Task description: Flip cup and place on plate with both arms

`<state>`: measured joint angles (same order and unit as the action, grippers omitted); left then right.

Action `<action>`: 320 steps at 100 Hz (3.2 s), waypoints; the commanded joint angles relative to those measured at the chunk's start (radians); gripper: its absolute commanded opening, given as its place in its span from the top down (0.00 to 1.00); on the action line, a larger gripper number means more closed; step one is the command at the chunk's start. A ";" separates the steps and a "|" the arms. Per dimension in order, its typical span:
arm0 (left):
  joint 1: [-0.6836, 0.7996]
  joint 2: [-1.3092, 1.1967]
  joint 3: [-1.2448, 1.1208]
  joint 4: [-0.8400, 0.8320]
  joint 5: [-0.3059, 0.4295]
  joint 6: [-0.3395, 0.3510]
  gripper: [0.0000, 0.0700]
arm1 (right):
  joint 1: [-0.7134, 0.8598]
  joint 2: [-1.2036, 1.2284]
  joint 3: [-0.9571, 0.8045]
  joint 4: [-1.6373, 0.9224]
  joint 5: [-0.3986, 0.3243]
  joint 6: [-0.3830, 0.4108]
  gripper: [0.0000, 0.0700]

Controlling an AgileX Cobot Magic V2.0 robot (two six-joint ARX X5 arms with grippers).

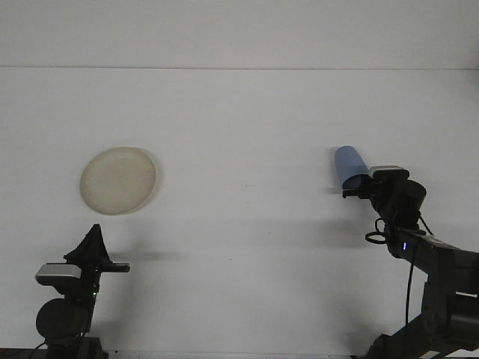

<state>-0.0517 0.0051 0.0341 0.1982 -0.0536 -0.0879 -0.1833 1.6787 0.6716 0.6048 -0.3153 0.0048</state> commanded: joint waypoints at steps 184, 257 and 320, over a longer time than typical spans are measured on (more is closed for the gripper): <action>0.001 -0.002 -0.020 0.012 0.002 0.013 0.98 | 1.015 -0.051 0.949 -1.918 0.393 0.358 1.00; 0.001 -0.002 -0.020 0.012 0.002 0.013 0.98 | 1.036 0.205 0.966 -1.957 0.314 0.248 1.00; 0.001 -0.002 -0.020 0.012 0.002 0.013 0.98 | 1.030 0.192 1.016 -1.970 0.285 0.240 0.46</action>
<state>-0.0517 0.0051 0.0341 0.1982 -0.0536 -0.0879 0.8387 1.8599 1.6485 -1.3415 -0.0296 0.2581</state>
